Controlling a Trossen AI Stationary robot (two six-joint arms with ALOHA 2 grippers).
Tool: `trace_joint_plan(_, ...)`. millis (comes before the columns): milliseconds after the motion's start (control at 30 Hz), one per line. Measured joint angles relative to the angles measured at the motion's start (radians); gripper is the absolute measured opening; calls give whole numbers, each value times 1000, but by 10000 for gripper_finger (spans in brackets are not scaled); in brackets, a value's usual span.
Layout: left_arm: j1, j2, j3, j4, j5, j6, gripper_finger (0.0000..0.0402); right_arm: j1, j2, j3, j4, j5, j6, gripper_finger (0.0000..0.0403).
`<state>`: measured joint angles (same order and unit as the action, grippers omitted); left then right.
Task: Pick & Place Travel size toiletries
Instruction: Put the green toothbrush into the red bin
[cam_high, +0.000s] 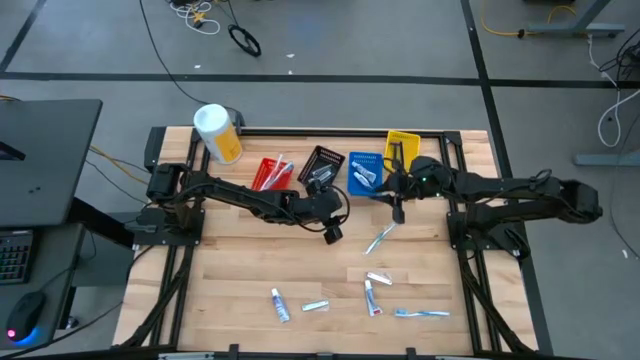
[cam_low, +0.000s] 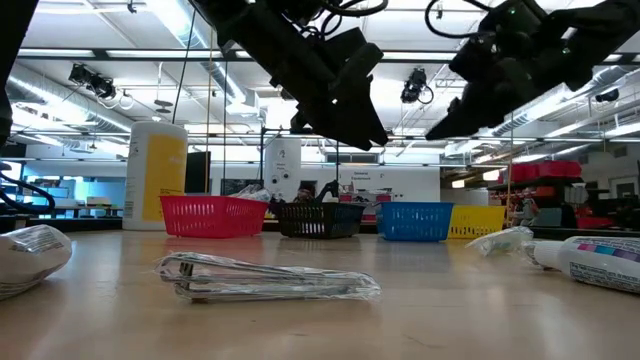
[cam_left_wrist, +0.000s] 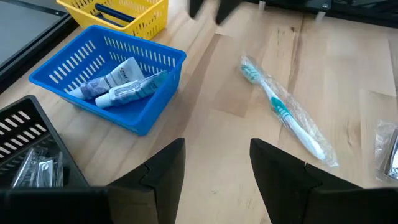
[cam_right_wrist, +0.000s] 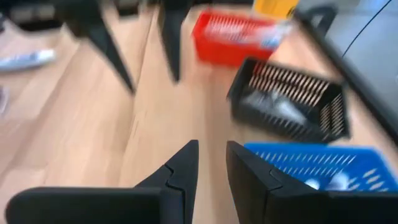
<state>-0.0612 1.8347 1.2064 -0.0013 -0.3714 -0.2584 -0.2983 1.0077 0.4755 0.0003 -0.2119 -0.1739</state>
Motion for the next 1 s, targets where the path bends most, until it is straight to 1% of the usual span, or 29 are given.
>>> trace_joint_plan(133,0,0,0,0,0,0,189,16,0,0,-64,0,16,90)
trace_joint_plan(267,0,0,0,0,-2,0,189,64,0,0,-205,0,46,90)
trace_joint_plan(400,0,0,0,4,-32,7,189,104,0,0,-288,0,53,92)
trace_joint_plan(533,0,0,0,31,-39,3,189,144,12,-9,-279,-2,80,104)
trace_joint_plan(733,0,-1,0,62,-38,11,189,209,87,-50,-256,-1,81,133)
trace_joint_plan(867,0,-1,0,70,-38,11,189,242,141,-84,-163,1,52,138)
trace_joint_plan(933,0,-1,0,69,-38,11,189,251,164,-90,-161,4,50,139)
trace_joint_plan(1000,0,-1,0,69,-38,11,189,257,182,-93,-160,40,50,139)
